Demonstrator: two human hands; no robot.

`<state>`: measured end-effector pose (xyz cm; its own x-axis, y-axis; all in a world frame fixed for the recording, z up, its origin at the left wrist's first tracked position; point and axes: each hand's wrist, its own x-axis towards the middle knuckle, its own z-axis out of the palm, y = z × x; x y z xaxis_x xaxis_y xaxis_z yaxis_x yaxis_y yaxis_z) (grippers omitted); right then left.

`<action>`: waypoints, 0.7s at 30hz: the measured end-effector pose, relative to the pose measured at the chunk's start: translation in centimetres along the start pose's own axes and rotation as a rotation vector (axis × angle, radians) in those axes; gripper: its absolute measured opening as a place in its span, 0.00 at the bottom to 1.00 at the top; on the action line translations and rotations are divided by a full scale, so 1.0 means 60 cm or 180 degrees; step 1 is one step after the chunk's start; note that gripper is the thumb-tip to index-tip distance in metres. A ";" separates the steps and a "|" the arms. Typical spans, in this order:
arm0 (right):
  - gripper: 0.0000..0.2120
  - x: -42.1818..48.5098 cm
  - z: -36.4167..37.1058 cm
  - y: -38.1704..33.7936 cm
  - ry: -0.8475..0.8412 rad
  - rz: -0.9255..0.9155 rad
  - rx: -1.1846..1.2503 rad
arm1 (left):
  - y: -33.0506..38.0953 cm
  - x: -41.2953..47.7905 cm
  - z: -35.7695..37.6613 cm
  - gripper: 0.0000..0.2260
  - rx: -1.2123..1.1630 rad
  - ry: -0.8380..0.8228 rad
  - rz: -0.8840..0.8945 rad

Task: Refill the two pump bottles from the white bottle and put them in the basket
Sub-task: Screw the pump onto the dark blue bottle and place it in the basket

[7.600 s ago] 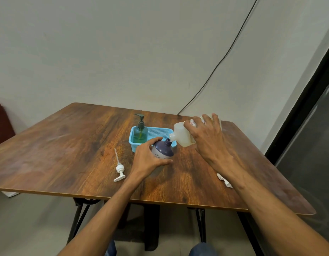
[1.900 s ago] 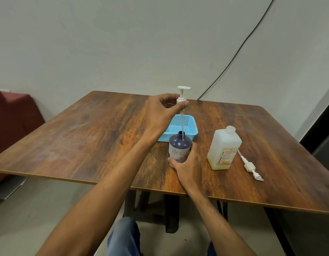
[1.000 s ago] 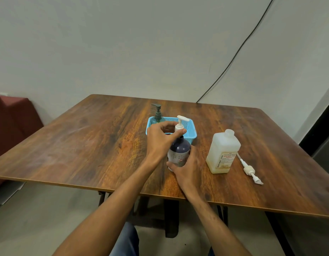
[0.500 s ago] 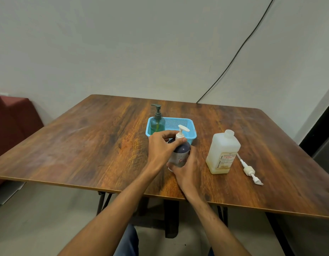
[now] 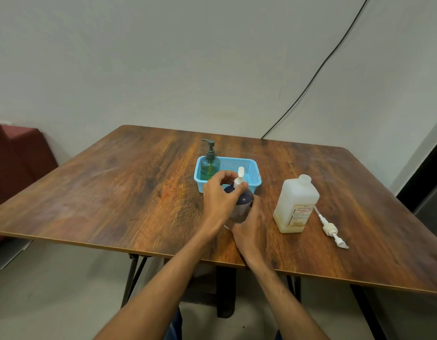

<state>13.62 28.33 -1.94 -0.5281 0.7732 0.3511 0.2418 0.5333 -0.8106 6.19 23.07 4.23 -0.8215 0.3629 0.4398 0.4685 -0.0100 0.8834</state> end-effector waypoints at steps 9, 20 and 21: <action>0.35 0.005 0.003 0.009 0.0063 -0.0094 -0.0053 | -0.007 -0.017 0.006 0.18 -0.0149 0.0241 -0.0080; 0.33 0.006 0.002 0.013 0.0036 -0.0234 0.0034 | -0.008 -0.023 0.013 0.27 -0.0326 -0.0037 -0.0196; 0.34 0.006 0.002 0.013 0.0047 -0.0231 0.0048 | -0.007 -0.025 0.015 0.23 -0.0342 0.0250 -0.0171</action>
<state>13.54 28.96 -2.47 -0.5318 0.7377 0.4160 0.1911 0.5831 -0.7896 7.49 23.35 3.04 -0.8693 0.2915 0.3991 0.3892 -0.0938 0.9164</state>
